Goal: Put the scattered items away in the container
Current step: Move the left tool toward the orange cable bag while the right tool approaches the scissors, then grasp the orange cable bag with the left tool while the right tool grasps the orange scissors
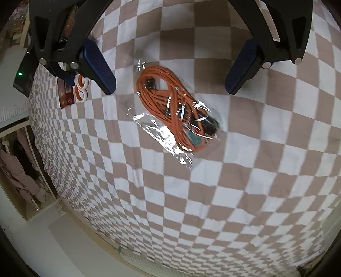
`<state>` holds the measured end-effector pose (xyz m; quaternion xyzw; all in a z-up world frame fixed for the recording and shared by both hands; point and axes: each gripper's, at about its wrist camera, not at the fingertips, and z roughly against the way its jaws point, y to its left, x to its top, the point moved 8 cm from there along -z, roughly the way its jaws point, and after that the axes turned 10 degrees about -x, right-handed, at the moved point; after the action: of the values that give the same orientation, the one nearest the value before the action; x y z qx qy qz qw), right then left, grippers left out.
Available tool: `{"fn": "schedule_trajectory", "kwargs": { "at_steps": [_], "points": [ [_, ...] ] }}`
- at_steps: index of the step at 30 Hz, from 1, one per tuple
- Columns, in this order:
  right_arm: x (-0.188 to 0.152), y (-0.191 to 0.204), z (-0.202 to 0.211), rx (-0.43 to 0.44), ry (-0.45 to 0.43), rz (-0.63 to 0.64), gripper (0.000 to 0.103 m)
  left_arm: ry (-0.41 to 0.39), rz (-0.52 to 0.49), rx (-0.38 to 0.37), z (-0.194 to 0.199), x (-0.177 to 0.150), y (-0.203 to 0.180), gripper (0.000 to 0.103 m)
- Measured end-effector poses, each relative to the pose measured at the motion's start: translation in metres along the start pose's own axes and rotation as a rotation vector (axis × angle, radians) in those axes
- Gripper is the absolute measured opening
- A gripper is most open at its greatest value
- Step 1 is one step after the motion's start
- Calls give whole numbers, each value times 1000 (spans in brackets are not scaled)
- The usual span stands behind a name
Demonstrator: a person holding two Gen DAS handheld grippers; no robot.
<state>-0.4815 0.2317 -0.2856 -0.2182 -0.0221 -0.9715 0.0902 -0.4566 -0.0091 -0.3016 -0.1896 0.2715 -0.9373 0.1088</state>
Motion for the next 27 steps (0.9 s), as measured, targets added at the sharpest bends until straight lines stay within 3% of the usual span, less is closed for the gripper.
{"fn": "schedule_trajectory", "kwargs": {
  "at_steps": [3,9,18,27],
  "points": [
    [1,0,1,-38,-10,30,83,7,13,-6,-8,0,-4,103],
    [-4,2,4,-59,-13,84,74,13,18,1,-25,2,-11,103],
    [-24,25,14,21,20,183,73,-66,54,41,-39,16,-15,103],
    [-34,32,15,54,51,143,73,-62,-32,255,-59,23,-22,103]
  ]
}}
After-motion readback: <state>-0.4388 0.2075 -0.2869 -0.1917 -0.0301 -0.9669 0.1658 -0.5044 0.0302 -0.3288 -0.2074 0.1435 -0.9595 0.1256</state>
